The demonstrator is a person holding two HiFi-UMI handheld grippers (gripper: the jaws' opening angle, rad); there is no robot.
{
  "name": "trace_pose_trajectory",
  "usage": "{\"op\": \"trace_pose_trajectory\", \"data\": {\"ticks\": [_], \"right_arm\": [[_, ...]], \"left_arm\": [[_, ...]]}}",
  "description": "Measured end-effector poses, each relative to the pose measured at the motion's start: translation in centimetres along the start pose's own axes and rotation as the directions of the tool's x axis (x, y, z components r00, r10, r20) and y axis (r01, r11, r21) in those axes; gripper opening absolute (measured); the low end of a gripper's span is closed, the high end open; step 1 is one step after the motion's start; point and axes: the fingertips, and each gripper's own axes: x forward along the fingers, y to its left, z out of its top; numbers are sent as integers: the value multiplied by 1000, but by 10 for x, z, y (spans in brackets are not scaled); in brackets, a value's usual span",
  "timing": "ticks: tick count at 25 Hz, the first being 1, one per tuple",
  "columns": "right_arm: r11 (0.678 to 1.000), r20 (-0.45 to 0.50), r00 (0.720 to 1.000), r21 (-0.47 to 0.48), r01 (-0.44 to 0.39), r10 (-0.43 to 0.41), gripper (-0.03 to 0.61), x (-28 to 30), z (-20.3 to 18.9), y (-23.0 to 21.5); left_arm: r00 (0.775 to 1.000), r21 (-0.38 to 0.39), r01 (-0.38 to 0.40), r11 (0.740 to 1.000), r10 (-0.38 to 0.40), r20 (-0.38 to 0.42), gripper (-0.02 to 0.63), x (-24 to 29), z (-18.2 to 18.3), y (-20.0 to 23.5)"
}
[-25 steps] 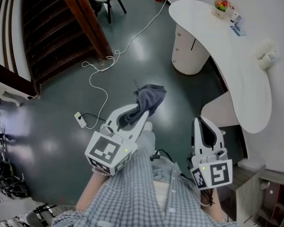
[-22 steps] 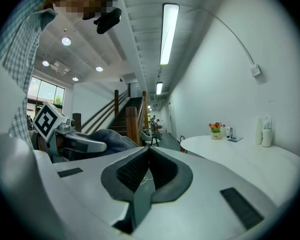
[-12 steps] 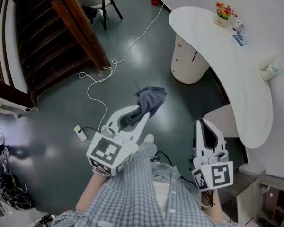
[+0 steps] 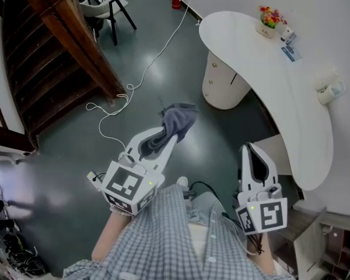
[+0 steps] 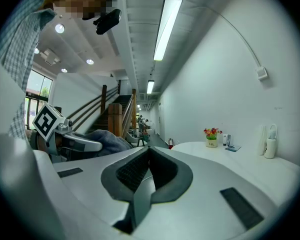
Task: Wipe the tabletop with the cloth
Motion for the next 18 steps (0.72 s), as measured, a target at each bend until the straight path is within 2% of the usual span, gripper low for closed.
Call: {"op": "trace_pose_trajectory", "data": {"ticks": [9, 18], "right_arm": [[1000, -10, 1000, -9, 5, -5, 9, 34, 2, -5], [1000, -21, 999, -2, -29, 29, 9, 79, -6, -26]], "left_arm": [[1000, 11, -7, 1000, 7, 5, 57, 17, 7, 32], [999, 1, -38, 999, 38, -3, 57, 47, 9, 57]]}}
